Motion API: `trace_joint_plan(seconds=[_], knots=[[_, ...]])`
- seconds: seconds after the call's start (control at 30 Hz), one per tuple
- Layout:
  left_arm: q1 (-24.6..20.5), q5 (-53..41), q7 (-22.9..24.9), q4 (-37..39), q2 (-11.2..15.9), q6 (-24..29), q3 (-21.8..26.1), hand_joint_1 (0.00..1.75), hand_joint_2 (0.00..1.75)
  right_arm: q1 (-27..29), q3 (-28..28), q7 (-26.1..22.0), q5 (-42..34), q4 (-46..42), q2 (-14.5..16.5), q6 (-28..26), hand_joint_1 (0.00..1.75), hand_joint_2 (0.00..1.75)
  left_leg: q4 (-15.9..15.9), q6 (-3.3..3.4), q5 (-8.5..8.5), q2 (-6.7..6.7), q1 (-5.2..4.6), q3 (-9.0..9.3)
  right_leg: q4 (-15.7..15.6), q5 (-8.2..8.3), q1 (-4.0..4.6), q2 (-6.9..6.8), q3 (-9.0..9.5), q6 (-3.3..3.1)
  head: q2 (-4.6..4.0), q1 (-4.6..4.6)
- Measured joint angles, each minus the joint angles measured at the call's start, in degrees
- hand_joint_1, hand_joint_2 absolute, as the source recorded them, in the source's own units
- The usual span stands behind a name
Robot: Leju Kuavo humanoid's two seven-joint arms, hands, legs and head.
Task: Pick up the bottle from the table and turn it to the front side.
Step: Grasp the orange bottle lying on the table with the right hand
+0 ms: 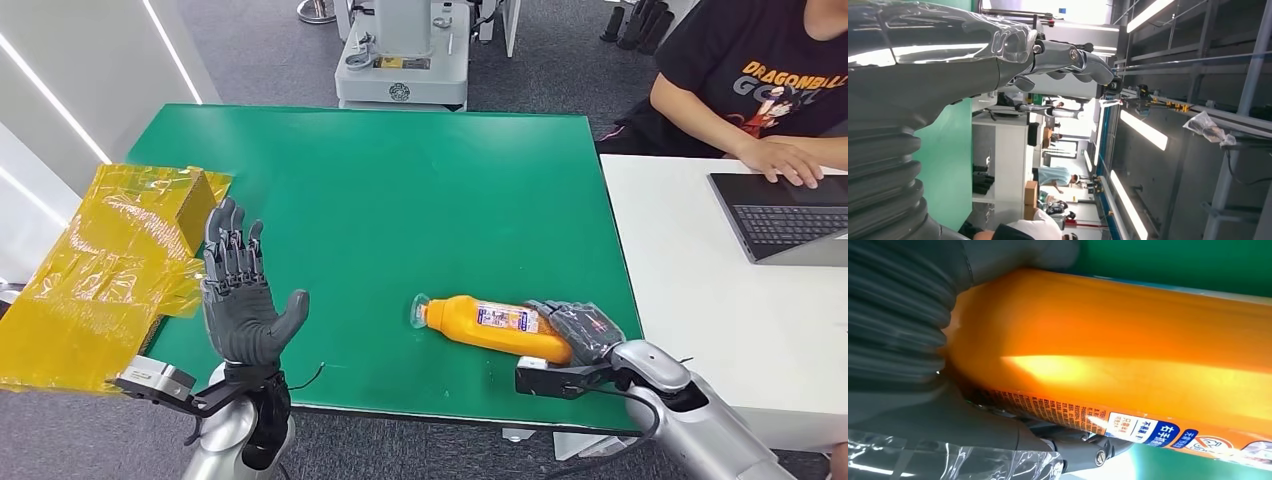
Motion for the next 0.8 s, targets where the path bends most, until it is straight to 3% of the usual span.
trace_joint_plan(seconds=[0.2, 0.43, 0.8], knots=[[0.15, -0.01, -0.01, 0.00, -0.29, 0.05, -0.02, 0.00, 1.75, 4.98, -4.86, 0.48, 1.64, -2.48, 2.14, -4.53, 1.75, 1.75, -0.02, 0.00, 0.00, -0.02, 0.00, -0.07, 0.00, -0.01, 0.00, -0.01, -0.05, 0.00, 0.00, 0.01], [0.34, -0.42, 0.04, 0.01, -0.61, 0.60, -0.34, 0.00, 1.75, 10.02, -13.11, -0.48, 2.86, -7.48, 7.85, -16.86, 1.75, 1.75, -0.04, 0.00, 0.00, 0.01, 0.00, -0.08, 0.01, -0.01, 0.00, 0.00, -0.10, 0.00, 0.00, 0.00], [-0.43, 0.90, 0.17, 1.87, -0.91, 0.88, -0.90, 0.00, 1.75, 15.62, -19.92, -7.91, -5.14, -14.69, 13.79, -33.65, 1.75, 1.75, -0.04, 0.00, -0.01, 0.03, -0.01, -0.10, 0.00, -0.02, 0.00, 0.02, -0.13, 0.01, 0.00, 0.01]])
